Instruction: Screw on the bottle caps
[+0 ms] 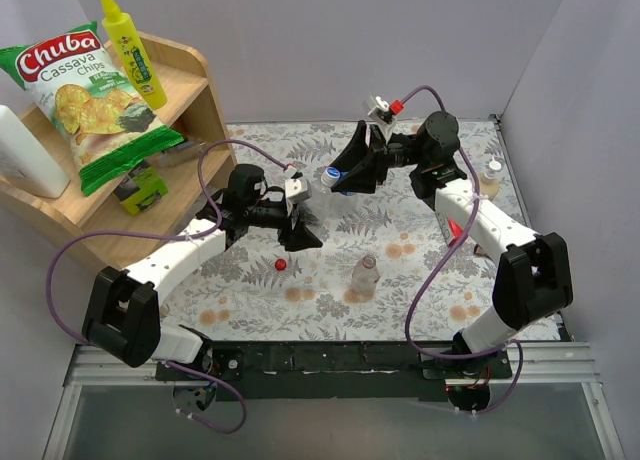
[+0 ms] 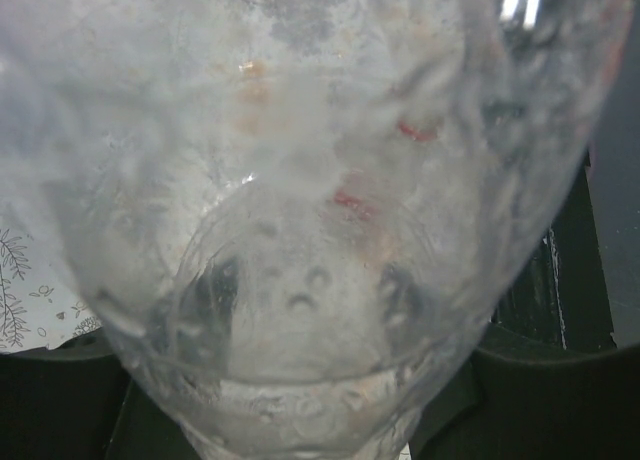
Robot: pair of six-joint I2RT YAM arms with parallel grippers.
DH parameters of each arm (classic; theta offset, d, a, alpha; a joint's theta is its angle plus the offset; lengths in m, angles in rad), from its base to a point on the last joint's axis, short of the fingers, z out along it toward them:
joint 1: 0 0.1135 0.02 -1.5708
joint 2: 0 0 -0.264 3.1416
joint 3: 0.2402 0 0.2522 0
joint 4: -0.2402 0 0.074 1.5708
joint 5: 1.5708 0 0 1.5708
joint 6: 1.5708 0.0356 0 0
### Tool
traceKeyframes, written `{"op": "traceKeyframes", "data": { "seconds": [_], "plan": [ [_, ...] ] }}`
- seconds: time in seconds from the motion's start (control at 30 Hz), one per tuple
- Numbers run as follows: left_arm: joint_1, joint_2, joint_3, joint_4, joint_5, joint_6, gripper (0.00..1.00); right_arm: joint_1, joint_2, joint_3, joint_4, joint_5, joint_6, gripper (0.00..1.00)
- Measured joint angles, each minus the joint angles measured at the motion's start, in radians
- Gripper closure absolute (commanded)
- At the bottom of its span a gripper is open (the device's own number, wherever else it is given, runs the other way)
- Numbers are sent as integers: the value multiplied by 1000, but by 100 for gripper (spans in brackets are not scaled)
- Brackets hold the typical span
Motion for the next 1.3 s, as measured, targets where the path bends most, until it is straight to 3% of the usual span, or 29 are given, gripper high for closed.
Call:
{"op": "traceKeyframes", "data": {
  "seconds": [0.17,0.23,0.27,0.33,0.4,0.67,0.73,0.77,0.8,0.83,0.87,0.9,0.97,1.13,1.3],
  "plan": [
    [0,6,2,-9,2,9,100,5,14,4,11,8,21,59],
    [0,11,3,-11,1,12,100,5,20,6,5,19,23,70],
    [0,13,5,-12,-4,13,100,5,21,6,-10,26,16,80],
    [-1,13,5,-11,-29,9,100,6,21,9,-57,55,-6,89],
    [-6,11,0,15,-98,-7,100,6,16,17,-142,107,-53,98],
    [-165,-86,-151,251,-664,-168,100,65,-97,23,-566,496,-208,98],
    [-201,-86,-151,266,-761,-183,100,72,-116,23,-610,556,-217,81],
    [-214,-86,-151,266,-796,-188,100,75,-121,23,-625,573,-220,63],
    [-224,-86,-153,266,-829,-190,100,76,-122,24,-636,578,-225,56],
    [-230,-86,-154,261,-853,-190,100,76,-122,24,-644,577,-233,42],
    [-233,-86,-154,257,-864,-189,100,74,-122,25,-653,572,-242,24],
    [-234,-86,-154,253,-867,-185,100,71,-122,29,-677,556,-262,17],
    [-226,-91,-151,264,-822,-178,100,66,-115,39,-760,520,-322,11],
    [-130,-119,-141,241,-643,-165,100,12,-115,45,-945,425,-495,10],
    [-60,-112,-90,174,-473,-137,100,-69,-187,24,-919,353,-564,7]
  ]
}}
